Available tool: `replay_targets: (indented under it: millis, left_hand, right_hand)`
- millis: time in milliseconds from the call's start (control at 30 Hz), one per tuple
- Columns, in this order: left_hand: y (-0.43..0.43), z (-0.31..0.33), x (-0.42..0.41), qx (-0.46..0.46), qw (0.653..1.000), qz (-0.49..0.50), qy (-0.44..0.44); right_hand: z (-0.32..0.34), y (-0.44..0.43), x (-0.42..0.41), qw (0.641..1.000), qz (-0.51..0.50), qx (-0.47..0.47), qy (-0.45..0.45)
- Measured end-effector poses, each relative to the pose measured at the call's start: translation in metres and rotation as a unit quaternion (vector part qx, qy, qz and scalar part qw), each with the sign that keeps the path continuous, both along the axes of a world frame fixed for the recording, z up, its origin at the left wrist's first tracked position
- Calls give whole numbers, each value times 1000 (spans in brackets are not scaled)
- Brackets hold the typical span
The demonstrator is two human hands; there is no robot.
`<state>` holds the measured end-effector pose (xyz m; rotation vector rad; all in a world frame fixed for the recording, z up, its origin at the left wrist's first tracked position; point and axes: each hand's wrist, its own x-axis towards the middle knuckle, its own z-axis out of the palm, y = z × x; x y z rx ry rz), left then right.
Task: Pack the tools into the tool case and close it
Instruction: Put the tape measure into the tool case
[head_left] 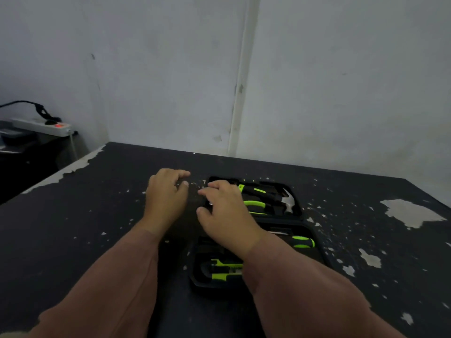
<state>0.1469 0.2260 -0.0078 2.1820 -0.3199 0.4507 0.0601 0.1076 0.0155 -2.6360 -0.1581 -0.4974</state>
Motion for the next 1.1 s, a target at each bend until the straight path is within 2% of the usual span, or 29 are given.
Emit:
replay_targets:
  millis: [200,367,433,533,600,700,933,1000,1100]
  left_hand:
    - [19,-17,22,-94,991,87,27]
    - [26,-29,36,-111,982,133,79]
    - [27,-29,38,-56,974,167,145]
    - [24,-27,40,84,950,180,242]
    - [21,-29,42,129,943,172,253]
    - [20,-32,45,137,945,160,250]
    - [18,-33,46,39,962,138,233]
    - [19,-36,48,-34,968,123,216]
    - [20,-39,49,-206,960,67,175]
  right_hand:
    - [-9,29,58,994,15,36,107]
    - [-16,45,89,979,-6,105,173]
    - [-18,46,94,972,-20,131,195]
    - [-22,46,97,965,-24,139,219]
    - [-24,47,97,968,-18,123,219]
    - [-27,48,99,972,-14,116,206]
    - [-26,45,95,976,-25,138,165]
    - [-25,45,92,974,-23,160,159]
    - [-23,45,91,973,-20,174,149]
